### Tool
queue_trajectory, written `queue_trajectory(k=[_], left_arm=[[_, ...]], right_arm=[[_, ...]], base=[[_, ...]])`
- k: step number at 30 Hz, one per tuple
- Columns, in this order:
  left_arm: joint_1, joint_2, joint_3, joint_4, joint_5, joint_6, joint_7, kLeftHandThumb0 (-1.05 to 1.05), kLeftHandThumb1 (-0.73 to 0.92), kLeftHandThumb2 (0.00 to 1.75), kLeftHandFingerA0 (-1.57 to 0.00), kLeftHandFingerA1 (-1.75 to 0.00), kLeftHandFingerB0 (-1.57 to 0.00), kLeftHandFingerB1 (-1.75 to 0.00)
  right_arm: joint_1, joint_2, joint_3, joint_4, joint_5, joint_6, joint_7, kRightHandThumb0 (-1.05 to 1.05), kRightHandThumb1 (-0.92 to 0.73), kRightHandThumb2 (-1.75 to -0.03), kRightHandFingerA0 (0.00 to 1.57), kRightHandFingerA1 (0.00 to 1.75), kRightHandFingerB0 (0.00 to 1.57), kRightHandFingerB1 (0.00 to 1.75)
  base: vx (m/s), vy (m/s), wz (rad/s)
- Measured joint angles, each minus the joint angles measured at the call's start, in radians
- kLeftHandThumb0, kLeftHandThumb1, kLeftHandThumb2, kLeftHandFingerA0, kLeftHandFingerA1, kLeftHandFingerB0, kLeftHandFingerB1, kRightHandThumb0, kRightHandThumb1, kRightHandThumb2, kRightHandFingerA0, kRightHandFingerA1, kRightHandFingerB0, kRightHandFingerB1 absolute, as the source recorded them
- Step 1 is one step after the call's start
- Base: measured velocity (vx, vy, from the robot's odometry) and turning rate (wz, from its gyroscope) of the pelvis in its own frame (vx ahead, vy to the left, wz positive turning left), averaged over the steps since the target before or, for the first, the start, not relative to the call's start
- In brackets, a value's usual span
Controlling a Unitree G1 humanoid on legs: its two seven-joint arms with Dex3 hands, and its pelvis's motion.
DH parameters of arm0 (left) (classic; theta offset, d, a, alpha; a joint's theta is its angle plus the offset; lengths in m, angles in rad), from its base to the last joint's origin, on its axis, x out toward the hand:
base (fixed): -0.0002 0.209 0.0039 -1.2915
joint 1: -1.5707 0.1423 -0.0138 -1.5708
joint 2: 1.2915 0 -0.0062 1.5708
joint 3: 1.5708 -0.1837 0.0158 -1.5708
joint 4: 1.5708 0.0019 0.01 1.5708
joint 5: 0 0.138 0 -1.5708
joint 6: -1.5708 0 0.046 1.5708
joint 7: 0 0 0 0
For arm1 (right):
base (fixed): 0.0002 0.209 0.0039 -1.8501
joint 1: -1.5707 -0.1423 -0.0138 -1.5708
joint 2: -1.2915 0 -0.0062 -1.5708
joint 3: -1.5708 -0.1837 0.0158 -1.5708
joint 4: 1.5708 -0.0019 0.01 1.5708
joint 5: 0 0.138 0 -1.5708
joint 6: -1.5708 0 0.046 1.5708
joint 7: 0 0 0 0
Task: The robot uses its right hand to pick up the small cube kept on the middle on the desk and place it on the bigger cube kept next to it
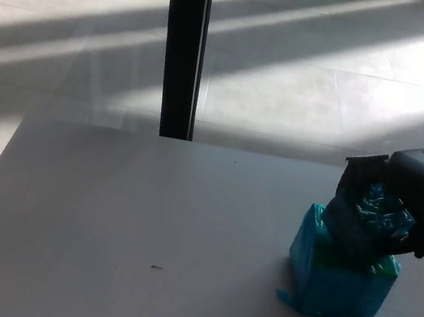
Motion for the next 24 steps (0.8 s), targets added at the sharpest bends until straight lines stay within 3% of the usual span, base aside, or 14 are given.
queue_trajectory(k=[2,4,5,6,7,8,9,10,11,12,13,15,16,24], left_arm=[[0.000,0.000,0.004,0.001,-0.001,0.000,0.000,-0.80,0.78,0.63,-0.55,-0.57,-0.43,-0.42],[0.001,0.000,0.004,0.001,-0.001,0.000,0.000,-0.80,0.79,0.64,-0.54,-0.57,-0.40,-0.42],[0.001,0.000,0.004,0.001,0.000,0.000,0.000,-0.80,0.79,0.64,-0.54,-0.57,-0.40,-0.42],[0.003,0.000,0.003,-0.001,0.000,0.000,0.000,-0.80,0.80,0.64,-0.56,-0.57,-0.40,-0.41],[0.003,0.000,0.002,-0.002,0.000,0.000,-0.001,-0.80,0.80,0.64,-0.56,-0.57,-0.40,-0.41],[0.005,0.000,-0.001,-0.003,0.001,0.000,-0.001,-0.81,0.80,0.64,-0.56,-0.58,-0.42,-0.42],[0.007,0.000,-0.003,-0.004,0.001,0.000,-0.001,-0.79,0.78,0.63,-0.54,-0.57,-0.43,-0.43],[0.007,0.000,-0.002,-0.004,0.000,0.000,-0.002,-0.79,0.61,1.03,-0.51,-0.64,-0.38,-0.54],[0.007,0.000,-0.002,-0.004,0.000,0.000,-0.002,-0.79,0.61,1.03,-0.51,-0.64,-0.38,-0.54],[0.007,0.000,-0.003,-0.004,0.000,0.000,-0.002,-0.81,0.79,0.65,-0.56,-0.57,-0.42,-0.42],[0.008,0.000,-0.003,-0.004,0.000,0.000,-0.002,-0.80,0.79,0.64,-0.55,-0.57,-0.40,-0.42],[0.007,0.000,-0.002,-0.004,0.000,0.000,-0.002,-0.78,0.61,1.03,-0.49,-0.64,-0.33,-0.53],[0.007,0.000,-0.001,-0.004,0.000,0.000,-0.003,-0.80,0.78,0.63,-0.54,-0.56,-0.42,-0.42],[0.006,0.000,-0.004,-0.004,0.000,0.000,-0.004,-0.80,0.80,0.64,-0.56,-0.55,-0.41,-0.41]], right_arm=[[-0.001,0.000,0.000,0.000,0.000,0.006,0.011,-0.24,-0.71,-0.72,0.73,1.63,0.72,1.29],[-0.002,0.002,0.000,0.000,0.000,0.011,0.018,-0.31,-0.70,-0.64,0.72,1.43,0.59,0.44],[-0.003,0.003,0.000,0.000,0.000,0.015,0.024,-0.31,-0.70,-0.64,0.72,1.43,0.59,0.44],[-0.004,0.004,0.001,0.000,0.000,0.020,0.030,-0.53,-0.66,-0.61,0.43,0.57,0.13,0.28],[-0.005,0.005,0.002,-0.001,-0.001,0.024,0.034,-0.53,-0.66,-0.61,0.43,0.57,0.13,0.28],[-0.006,0.004,0.008,-0.008,-0.004,0.034,0.047,-0.75,-0.45,-0.79,0.00,0.12,0.10,0.22],[-0.006,0.004,0.015,-0.017,-0.009,0.045,0.062,-0.83,-0.47,-0.80,0.00,0.00,0.00,0.09],[-0.006,0.004,0.021,-0.028,-0.014,0.058,0.076,-0.94,-0.54,-0.84,0.00,0.01,0.00,0.00],[-0.006,0.004,0.027,-0.037,-0.020,0.066,0.088,-0.94,-0.54,-0.84,0.00,0.01,0.00,0.00],[-0.006,0.004,0.036,-0.048,-0.027,0.078,0.102,-0.94,-0.54,-0.85,0.00,0.06,0.00,0.00],[-0.006,0.004,0.043,-0.058,-0.033,0.089,0.114,-0.93,-0.54,-0.85,0.00,0.12,0.00,0.00],[-0.008,0.001,0.053,-0.078,-0.043,0.110,0.139,-0.95,-0.54,-0.86,0.00,0.14,0.00,0.00],[-0.010,-0.001,0.055,-0.086,-0.048,0.119,0.151,-0.94,-0.54,-0.85,0.00,0.14,0.00,0.00],[-0.014,-0.021,0.060,-0.114,-0.081,0.170,0.210,-0.86,-0.52,-0.90,0.00,0.18,0.00,0.00]], base=[[0.00,0.000,0.00],[0.00,0.000,0.00],[0.00,0.000,0.00],[0.00,0.000,0.00],[0.00,0.000,0.00],[0.00,0.000,0.00],[0.00,0.000,0.00],[0.00,0.000,0.00],[0.00,0.000,0.00],[0.00,0.000,0.00],[0.00,0.000,0.00],[0.00,0.000,0.00],[0.00,0.000,0.00],[0.00,0.000,0.00]])
